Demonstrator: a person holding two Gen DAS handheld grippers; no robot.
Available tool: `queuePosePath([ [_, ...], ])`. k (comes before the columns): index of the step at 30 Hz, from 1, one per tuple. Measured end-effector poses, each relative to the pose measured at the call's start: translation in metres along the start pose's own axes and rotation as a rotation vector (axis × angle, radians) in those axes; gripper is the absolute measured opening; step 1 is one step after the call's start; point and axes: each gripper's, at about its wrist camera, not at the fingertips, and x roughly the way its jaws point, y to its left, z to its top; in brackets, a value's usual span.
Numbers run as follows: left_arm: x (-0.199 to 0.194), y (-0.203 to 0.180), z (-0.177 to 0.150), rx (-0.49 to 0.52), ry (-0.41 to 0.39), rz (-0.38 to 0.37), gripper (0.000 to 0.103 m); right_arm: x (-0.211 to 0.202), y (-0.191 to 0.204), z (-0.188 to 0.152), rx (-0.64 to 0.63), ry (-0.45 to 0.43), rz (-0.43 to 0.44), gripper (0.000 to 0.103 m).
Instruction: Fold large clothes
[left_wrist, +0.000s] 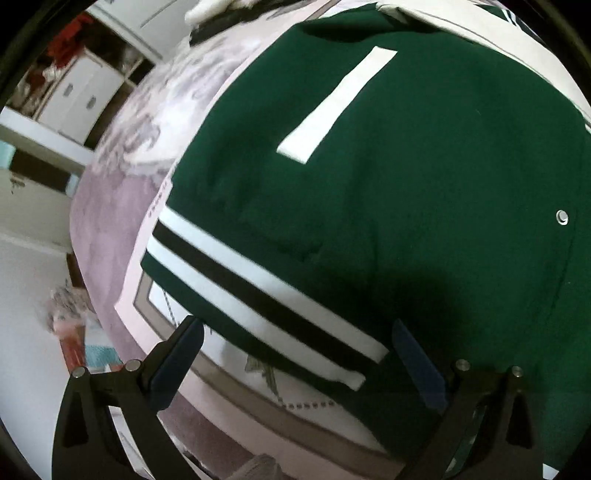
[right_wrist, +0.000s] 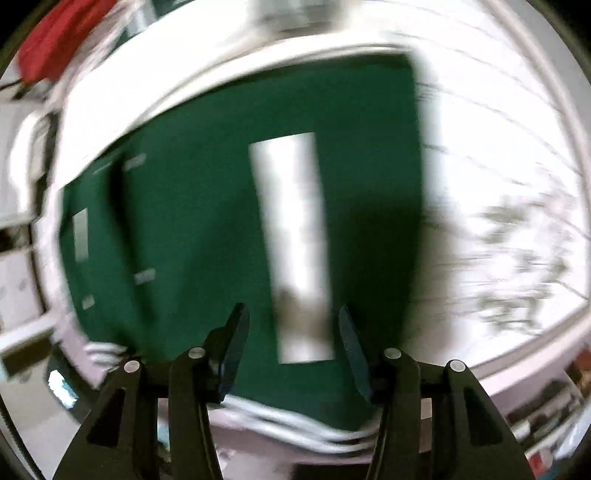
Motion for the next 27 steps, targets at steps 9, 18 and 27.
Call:
queuePosePath([
  [9, -0.010, 0.006, 0.004, 0.007, 0.023, 0.002, 0.103, 0.020, -0.080, 0.016, 0.051, -0.069, 0.126, 0.006],
  [18, -0.056, 0.004, -0.006, 0.083, -0.052, 0.035, 0.103, 0.027, -0.095, 0.002, 0.001, 0.076, 0.110, 0.006],
  [27, -0.149, -0.127, -0.084, 0.384, -0.226, 0.116, 0.103, -0.034, -0.098, 0.041, -0.146, 0.106, 0.006, 0.073],
])
